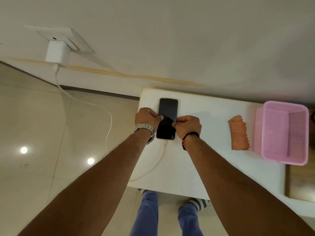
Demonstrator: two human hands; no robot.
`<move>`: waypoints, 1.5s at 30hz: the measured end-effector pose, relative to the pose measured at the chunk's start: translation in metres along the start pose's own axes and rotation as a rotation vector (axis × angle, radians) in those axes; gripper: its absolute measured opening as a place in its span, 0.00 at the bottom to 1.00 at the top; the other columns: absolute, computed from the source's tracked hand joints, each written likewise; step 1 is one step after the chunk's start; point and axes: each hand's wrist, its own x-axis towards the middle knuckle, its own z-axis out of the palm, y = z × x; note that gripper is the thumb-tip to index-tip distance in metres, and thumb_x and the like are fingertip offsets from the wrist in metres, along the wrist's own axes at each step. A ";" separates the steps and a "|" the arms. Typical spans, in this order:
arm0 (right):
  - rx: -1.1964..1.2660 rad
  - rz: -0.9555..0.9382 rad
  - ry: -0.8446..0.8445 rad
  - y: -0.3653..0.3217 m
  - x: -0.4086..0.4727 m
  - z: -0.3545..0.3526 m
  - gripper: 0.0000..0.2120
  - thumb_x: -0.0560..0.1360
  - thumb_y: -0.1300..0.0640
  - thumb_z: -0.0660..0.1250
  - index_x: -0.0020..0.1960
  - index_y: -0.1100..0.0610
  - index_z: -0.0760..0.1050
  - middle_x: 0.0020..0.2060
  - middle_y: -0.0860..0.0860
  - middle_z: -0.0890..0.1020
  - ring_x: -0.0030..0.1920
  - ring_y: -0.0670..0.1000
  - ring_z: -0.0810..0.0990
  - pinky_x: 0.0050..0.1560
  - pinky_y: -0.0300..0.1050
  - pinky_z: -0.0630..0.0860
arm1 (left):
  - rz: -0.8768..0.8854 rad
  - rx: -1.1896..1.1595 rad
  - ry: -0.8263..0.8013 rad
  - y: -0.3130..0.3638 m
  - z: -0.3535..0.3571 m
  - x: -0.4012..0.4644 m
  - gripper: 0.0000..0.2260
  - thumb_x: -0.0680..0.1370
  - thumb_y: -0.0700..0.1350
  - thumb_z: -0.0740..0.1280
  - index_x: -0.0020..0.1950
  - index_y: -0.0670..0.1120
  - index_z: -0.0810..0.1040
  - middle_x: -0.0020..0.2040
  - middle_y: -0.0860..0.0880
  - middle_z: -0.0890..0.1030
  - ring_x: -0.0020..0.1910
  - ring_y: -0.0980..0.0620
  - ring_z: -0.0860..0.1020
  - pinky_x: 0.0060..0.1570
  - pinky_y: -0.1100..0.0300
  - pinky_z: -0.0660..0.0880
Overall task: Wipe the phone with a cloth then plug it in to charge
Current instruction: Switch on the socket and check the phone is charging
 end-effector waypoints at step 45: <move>0.242 -0.202 -0.489 -0.264 -0.162 0.154 0.17 0.77 0.48 0.66 0.47 0.62 0.83 0.48 0.57 0.87 0.51 0.59 0.85 0.57 0.54 0.81 | 0.020 -0.843 -0.181 0.014 -0.320 0.058 0.22 0.83 0.54 0.67 0.73 0.43 0.74 0.64 0.38 0.82 0.59 0.43 0.84 0.59 0.45 0.81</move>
